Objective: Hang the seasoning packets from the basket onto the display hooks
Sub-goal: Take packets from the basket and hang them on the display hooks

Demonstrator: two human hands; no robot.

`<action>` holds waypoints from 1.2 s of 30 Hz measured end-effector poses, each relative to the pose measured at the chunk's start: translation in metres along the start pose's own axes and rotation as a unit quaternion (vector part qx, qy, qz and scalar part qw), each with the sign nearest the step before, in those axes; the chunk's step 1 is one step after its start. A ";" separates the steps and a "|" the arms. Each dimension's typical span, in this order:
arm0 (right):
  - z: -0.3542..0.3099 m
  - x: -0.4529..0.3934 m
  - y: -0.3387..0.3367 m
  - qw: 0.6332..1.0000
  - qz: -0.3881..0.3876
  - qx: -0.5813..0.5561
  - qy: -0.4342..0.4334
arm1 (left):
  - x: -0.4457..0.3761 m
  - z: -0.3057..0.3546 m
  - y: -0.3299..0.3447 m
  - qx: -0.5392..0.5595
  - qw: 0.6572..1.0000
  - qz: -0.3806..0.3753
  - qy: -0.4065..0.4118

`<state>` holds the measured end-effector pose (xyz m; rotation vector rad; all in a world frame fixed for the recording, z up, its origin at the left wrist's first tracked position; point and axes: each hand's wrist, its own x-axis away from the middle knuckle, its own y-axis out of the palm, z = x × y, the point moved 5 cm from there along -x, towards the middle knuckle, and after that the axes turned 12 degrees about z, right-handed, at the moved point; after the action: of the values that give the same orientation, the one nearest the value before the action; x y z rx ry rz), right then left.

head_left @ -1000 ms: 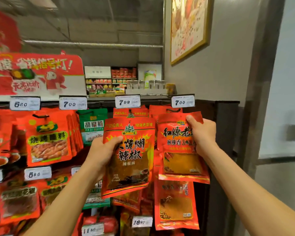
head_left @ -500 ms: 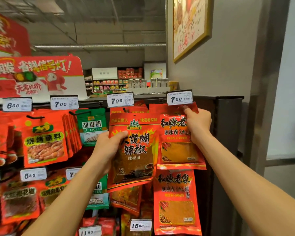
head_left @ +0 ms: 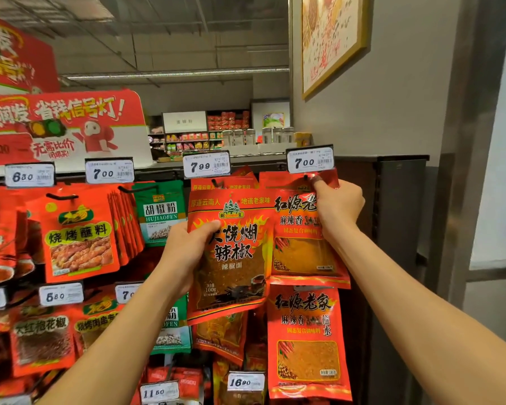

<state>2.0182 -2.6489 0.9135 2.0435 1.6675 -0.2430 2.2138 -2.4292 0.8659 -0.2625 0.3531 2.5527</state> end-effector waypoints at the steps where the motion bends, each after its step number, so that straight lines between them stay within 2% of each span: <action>1: 0.002 0.000 0.002 1.000 0.007 0.002 0.001 | 0.000 0.000 -0.001 0.000 1.000 0.002 0.002; 4: 0.011 -0.007 0.010 0.999 0.014 -0.006 0.040 | -0.002 0.000 -0.007 0.004 1.000 0.009 0.002; 8: 0.027 -0.019 0.023 0.992 -0.016 -0.028 0.119 | -0.007 0.000 -0.016 0.009 1.000 0.022 0.002; 16: 0.055 -0.058 0.064 0.989 -0.081 0.022 0.123 | -0.014 0.005 -0.013 0.023 0.999 0.029 0.020; 23: 0.080 -0.079 0.102 0.976 -0.126 0.018 0.177 | -0.024 0.007 -0.009 0.033 0.999 0.026 0.033; 28: 0.087 -0.080 0.105 0.967 -0.158 0.015 0.199 | -0.027 0.000 -0.007 0.036 0.998 0.020 0.037; 32: 0.087 -0.075 0.089 0.972 -0.147 0.021 0.184 | -0.028 -0.003 -0.007 0.038 0.999 0.014 0.029; 36: 0.074 -0.050 0.050 0.989 -0.041 0.124 0.064 | -0.027 -0.002 -0.010 0.053 0.999 0.005 0.013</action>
<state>2.0666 -2.7341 0.8842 2.2133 1.8836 -0.3700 2.2418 -2.4347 0.8685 -0.2548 0.4980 2.5328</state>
